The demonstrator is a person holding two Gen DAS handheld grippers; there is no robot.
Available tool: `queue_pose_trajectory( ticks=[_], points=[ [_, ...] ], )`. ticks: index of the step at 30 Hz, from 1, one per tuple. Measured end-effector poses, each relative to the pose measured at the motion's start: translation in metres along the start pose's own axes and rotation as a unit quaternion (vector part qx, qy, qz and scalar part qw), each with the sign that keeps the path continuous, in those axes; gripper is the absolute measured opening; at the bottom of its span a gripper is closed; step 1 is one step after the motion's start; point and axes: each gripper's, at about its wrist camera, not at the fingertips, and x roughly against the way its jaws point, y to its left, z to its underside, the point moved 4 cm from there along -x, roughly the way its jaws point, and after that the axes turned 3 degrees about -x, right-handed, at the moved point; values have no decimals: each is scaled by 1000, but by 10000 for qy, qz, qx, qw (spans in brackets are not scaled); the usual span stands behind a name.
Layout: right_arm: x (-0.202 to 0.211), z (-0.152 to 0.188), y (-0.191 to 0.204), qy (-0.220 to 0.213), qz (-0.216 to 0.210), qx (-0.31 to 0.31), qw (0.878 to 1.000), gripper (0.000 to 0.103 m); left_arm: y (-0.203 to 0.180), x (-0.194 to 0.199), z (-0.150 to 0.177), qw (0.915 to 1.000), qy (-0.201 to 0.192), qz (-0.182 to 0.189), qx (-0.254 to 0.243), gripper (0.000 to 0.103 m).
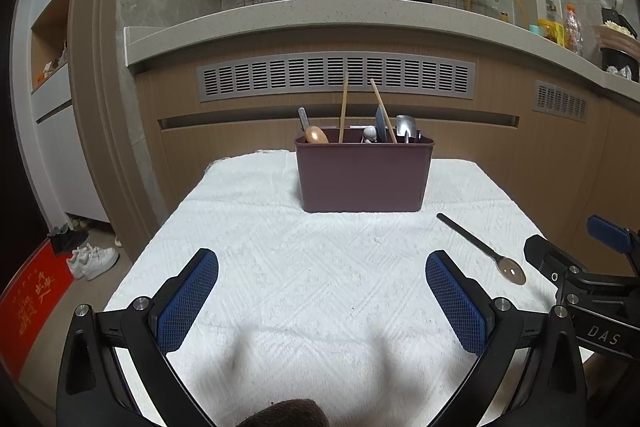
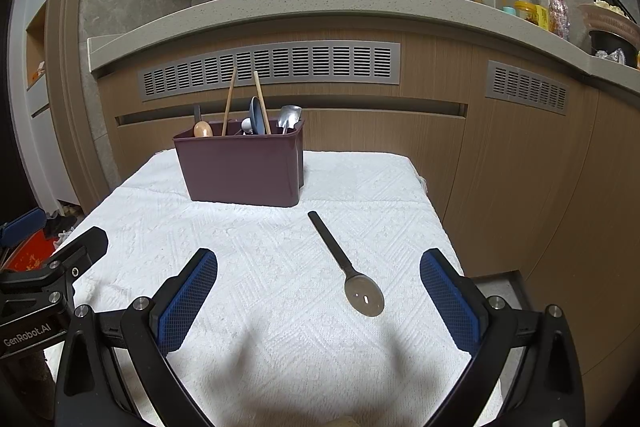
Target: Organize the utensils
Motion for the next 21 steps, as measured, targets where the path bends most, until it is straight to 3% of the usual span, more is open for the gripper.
queue_pose_trajectory(
  ticks=[21],
  points=[
    [0,-1,-1,-28,-35,-6,10000,102,4,-5,4,9999,137,14,35,103]
  ],
)
